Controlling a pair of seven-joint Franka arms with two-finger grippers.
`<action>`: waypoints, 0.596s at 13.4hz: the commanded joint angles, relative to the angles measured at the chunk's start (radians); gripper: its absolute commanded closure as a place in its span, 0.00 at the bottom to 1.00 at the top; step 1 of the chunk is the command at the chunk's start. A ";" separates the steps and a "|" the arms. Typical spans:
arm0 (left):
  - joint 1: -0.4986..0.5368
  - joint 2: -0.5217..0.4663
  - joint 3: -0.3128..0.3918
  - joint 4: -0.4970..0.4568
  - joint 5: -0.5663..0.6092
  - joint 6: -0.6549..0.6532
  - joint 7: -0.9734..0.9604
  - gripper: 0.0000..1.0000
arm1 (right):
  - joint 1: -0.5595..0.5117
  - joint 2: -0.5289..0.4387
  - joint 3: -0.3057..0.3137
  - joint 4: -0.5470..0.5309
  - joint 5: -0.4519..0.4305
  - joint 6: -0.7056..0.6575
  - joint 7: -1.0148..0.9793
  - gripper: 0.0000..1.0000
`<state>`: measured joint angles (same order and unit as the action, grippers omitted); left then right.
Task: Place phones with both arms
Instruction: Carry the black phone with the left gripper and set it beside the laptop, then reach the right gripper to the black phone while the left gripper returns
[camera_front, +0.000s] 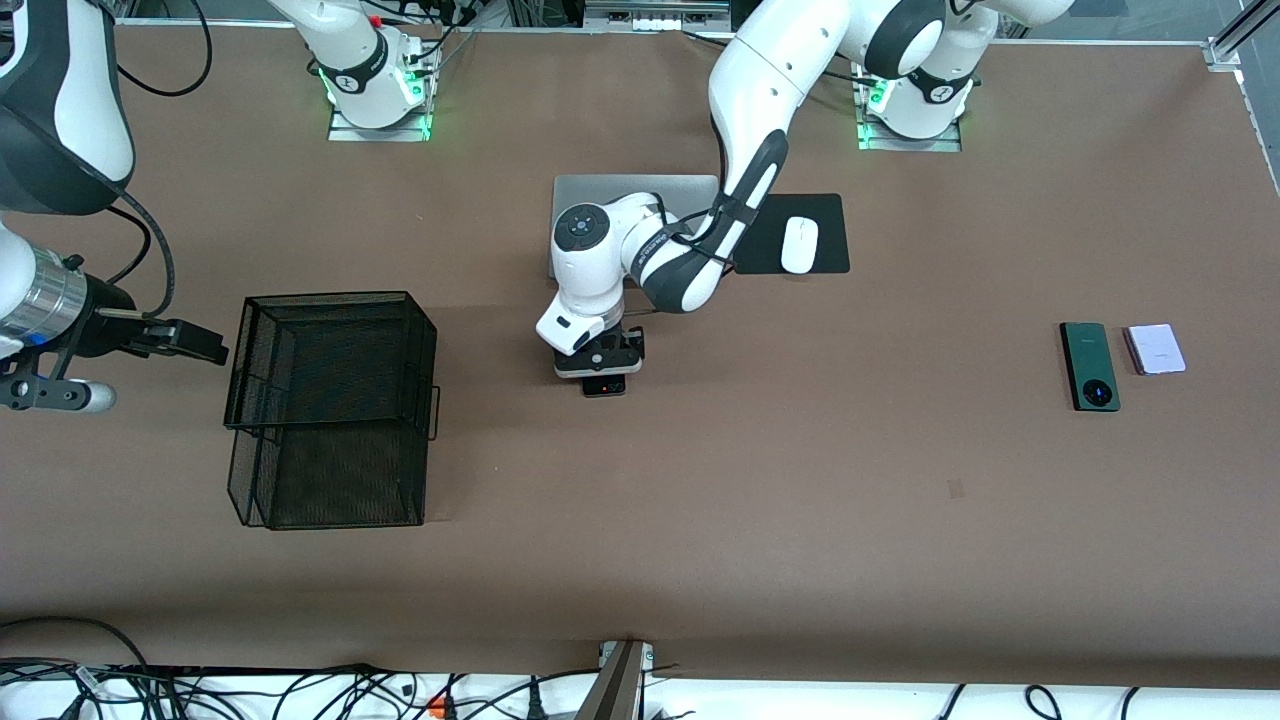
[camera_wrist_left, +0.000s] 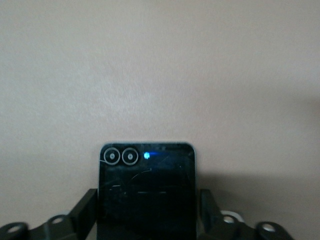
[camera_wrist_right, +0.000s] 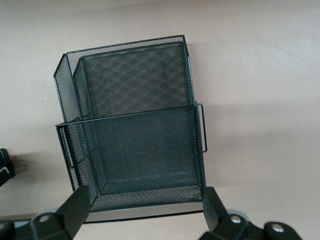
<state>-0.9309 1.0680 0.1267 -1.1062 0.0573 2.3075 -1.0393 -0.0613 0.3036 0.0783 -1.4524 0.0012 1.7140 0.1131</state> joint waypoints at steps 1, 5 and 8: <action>0.016 -0.054 0.030 0.032 0.019 -0.096 -0.005 0.00 | -0.005 0.006 0.005 0.021 0.016 -0.019 0.005 0.00; 0.159 -0.244 -0.007 -0.076 -0.030 -0.293 0.189 0.00 | -0.006 0.006 0.005 0.027 0.011 -0.023 -0.013 0.00; 0.246 -0.458 -0.009 -0.332 -0.028 -0.301 0.339 0.00 | 0.011 0.006 0.021 0.027 0.014 -0.030 -0.007 0.00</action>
<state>-0.7332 0.7983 0.1410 -1.1921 0.0435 1.9944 -0.7969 -0.0598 0.3036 0.0834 -1.4513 0.0015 1.7123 0.1111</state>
